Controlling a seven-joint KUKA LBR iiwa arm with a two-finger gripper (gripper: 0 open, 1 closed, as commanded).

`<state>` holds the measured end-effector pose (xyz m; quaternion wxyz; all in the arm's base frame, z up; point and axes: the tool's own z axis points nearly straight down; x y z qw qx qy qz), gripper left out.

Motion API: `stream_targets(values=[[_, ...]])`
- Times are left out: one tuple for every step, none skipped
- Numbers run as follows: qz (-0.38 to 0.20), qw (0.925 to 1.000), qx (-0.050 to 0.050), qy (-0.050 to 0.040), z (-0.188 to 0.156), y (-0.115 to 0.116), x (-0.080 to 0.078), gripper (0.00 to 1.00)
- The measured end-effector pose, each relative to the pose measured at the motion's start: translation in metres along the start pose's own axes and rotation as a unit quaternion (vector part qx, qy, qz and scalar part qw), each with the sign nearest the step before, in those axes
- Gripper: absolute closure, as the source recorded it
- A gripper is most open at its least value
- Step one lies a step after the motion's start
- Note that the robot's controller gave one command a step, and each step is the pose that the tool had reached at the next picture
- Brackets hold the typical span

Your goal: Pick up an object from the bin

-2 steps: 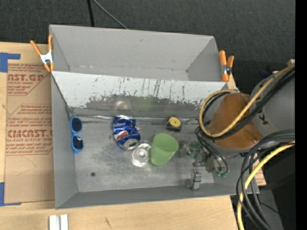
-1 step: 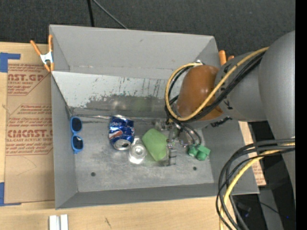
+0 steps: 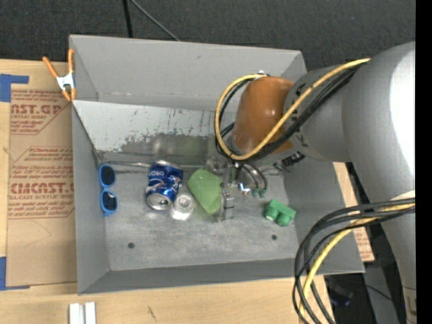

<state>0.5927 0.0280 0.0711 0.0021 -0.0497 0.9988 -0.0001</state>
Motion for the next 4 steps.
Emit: stream_targets(values=[[0.025, 0.9997, -0.001, 0.0007, 0.001, 0.016, 0.007, 0.00], [0.025, 0.9997, 0.000, -0.0015, -0.001, 0.015, 0.006, 1.00], [0.013, 0.9999, 0.001, -0.0022, -0.117, -0.009, 0.042, 1.00], [-0.063, 0.9980, 0.001, -0.0026, -0.192, -0.025, 0.052, 1.00]])
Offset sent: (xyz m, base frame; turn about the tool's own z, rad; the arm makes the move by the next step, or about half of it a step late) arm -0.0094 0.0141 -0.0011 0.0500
